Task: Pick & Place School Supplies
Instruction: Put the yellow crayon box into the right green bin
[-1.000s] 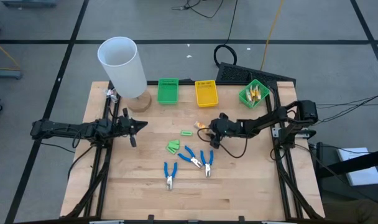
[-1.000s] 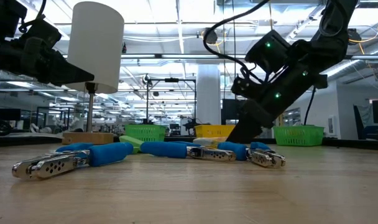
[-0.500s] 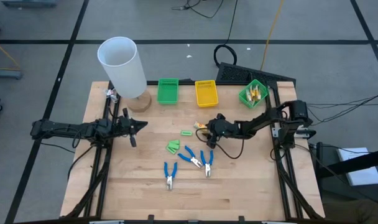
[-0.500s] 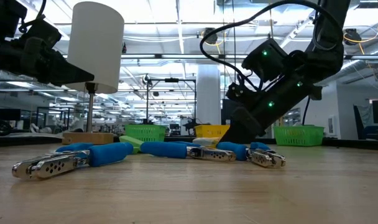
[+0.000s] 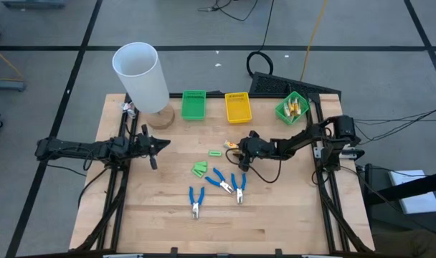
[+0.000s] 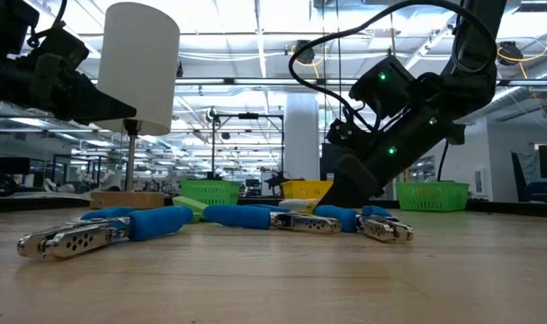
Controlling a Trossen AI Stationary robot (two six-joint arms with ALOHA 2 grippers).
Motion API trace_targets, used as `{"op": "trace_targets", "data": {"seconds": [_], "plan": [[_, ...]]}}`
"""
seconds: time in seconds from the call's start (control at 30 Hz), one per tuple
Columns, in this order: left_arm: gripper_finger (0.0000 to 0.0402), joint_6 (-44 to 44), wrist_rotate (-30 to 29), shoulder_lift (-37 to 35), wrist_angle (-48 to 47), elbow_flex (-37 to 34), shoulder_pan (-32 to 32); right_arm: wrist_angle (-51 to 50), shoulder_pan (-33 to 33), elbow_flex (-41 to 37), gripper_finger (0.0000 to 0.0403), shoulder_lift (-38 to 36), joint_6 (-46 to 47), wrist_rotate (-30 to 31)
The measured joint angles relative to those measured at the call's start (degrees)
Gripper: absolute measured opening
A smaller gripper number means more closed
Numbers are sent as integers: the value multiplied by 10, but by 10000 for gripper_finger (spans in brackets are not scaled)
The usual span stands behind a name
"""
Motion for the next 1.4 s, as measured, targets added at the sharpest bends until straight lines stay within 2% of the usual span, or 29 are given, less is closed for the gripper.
{"op": "trace_targets", "data": {"seconds": [0.9,1.4], "plan": [[21,0,0,0,0,0,0,3,-1,-1,212,1,12,12],[21,0,0,0,0,0,0,3,-1,-1,167,1,13,14]]}}
